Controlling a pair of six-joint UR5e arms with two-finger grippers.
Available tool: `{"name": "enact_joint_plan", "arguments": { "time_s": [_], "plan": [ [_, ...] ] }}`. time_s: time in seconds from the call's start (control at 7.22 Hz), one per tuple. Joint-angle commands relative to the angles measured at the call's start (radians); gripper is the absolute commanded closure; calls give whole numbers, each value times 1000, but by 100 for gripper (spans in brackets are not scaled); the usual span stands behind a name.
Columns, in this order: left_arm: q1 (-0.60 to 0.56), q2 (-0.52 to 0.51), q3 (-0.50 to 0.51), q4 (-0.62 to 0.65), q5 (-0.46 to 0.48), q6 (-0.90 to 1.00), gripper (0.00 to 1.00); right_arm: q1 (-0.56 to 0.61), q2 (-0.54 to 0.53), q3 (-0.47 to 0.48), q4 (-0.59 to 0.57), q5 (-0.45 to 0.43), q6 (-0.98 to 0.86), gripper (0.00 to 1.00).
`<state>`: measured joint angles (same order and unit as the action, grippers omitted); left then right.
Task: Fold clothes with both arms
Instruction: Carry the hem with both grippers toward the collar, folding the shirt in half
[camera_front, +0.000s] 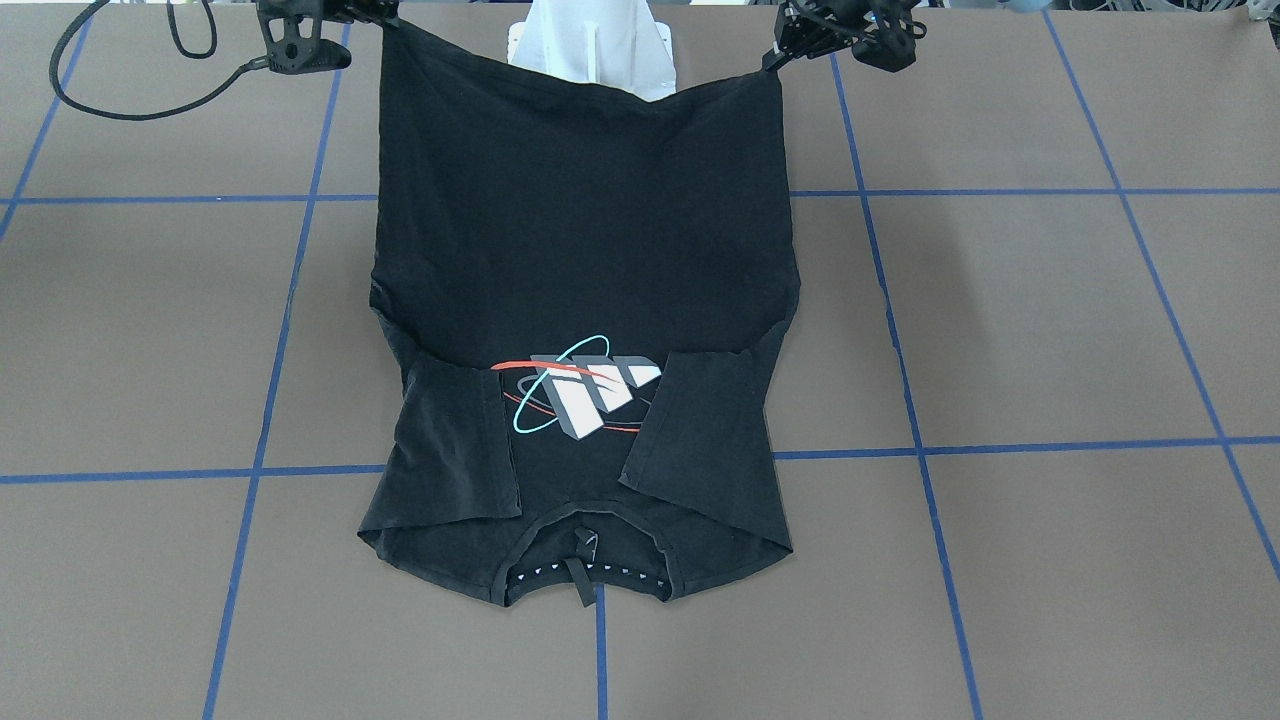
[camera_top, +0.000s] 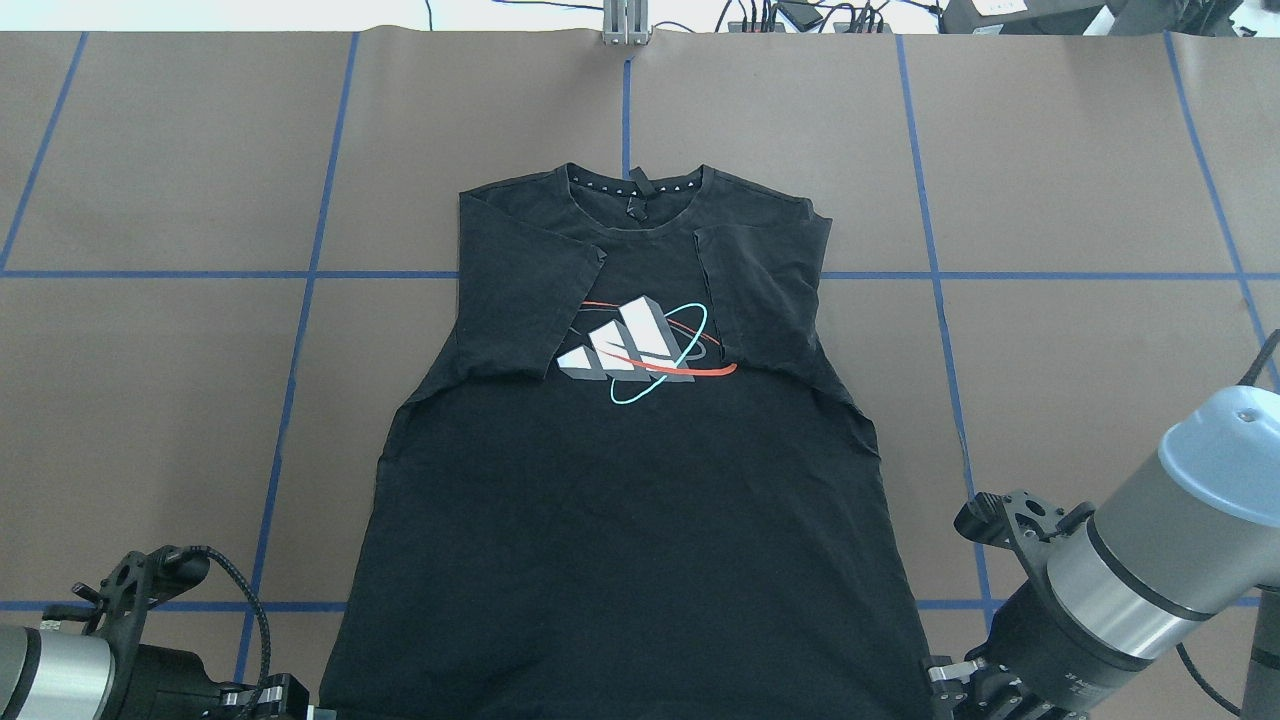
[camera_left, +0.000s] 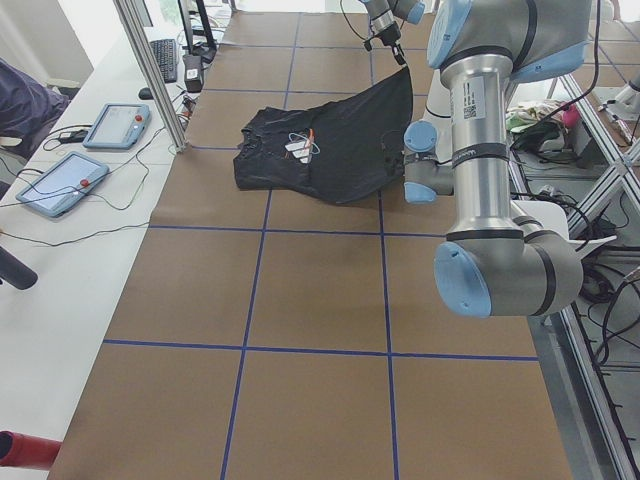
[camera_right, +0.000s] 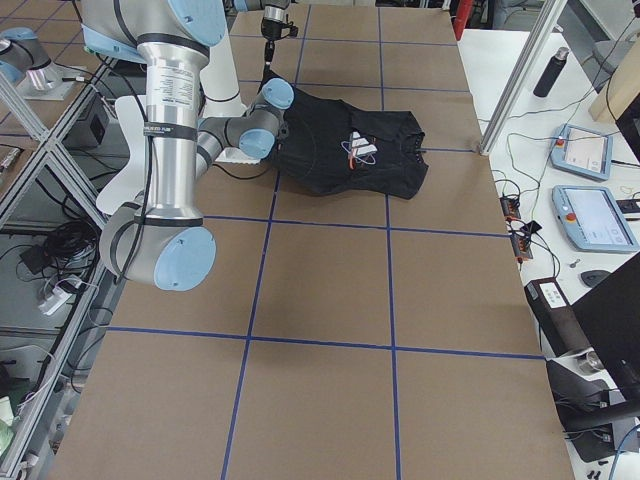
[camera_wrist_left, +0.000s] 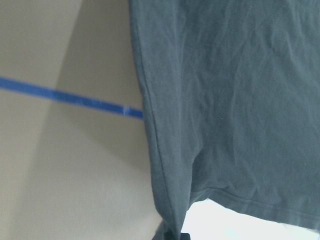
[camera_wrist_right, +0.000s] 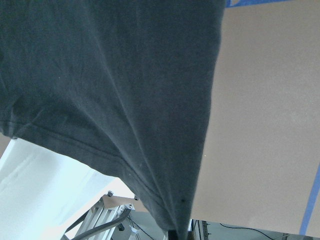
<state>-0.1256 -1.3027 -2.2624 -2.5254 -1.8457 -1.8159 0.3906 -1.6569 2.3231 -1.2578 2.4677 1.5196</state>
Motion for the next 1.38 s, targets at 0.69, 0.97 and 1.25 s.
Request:
{"name": "enact_joint_plan", "arguments": {
  "time_s": [0.69,0.97,1.25],
  "plan": [
    [-468,-248,130,4,-203,18,100,403,81,-130,2,-9,-184,100],
    [-656,-277,254,4,-312,183,100,490,210,-310,0,2,-217,100],
    [-698,-401,439,-12,-308,207,100,562,307,-465,0,0,-261,100]
  ]
}}
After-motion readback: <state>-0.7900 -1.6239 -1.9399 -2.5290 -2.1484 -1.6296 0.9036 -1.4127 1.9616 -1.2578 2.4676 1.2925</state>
